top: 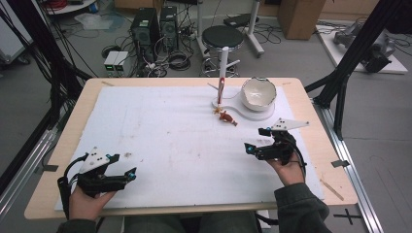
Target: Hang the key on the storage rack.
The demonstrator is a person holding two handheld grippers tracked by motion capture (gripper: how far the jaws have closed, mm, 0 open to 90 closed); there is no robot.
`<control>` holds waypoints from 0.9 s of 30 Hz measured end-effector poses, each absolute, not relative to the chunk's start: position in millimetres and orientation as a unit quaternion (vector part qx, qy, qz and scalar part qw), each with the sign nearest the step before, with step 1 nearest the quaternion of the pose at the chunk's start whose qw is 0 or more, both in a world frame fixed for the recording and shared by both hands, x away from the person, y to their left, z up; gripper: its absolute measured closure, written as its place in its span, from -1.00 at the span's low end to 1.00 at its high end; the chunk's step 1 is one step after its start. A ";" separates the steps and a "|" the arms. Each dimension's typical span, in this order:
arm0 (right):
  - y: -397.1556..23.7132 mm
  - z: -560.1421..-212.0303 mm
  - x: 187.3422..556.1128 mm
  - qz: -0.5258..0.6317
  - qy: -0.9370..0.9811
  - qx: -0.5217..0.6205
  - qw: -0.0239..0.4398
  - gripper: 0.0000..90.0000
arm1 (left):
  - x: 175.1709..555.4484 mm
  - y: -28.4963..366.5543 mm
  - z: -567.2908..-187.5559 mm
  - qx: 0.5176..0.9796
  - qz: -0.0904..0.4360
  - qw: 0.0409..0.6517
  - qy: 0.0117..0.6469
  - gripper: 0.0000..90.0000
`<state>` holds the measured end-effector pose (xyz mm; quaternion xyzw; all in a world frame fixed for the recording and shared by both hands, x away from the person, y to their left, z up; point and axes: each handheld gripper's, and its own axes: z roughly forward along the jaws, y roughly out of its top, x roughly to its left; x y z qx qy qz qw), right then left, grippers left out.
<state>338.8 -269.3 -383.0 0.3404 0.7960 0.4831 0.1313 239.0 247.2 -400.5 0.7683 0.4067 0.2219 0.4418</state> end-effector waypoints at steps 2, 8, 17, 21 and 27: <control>-271.8 -384.3 336.7 0.481 0.797 0.339 0.134 -0.74 | 239.0 247.1 -400.5 0.769 0.222 0.440 0.406 -0.48; -279.0 -388.7 330.6 0.483 0.795 0.343 0.131 -0.74 | 239.4 247.5 -401.1 0.771 0.220 0.439 0.405 -0.48; -287.2 -393.7 323.0 0.484 0.792 0.349 0.129 -0.74 | 239.7 247.6 -401.7 0.771 0.220 0.439 0.405 -0.48; -290.8 -396.0 320.4 0.483 0.792 0.352 0.129 -0.74 | 239.6 247.9 -402.2 0.771 0.219 0.439 0.406 -0.48; -294.9 -398.3 315.4 0.482 0.792 0.351 0.132 -0.74 | 239.8 248.1 -403.1 0.772 0.216 0.440 0.405 -0.48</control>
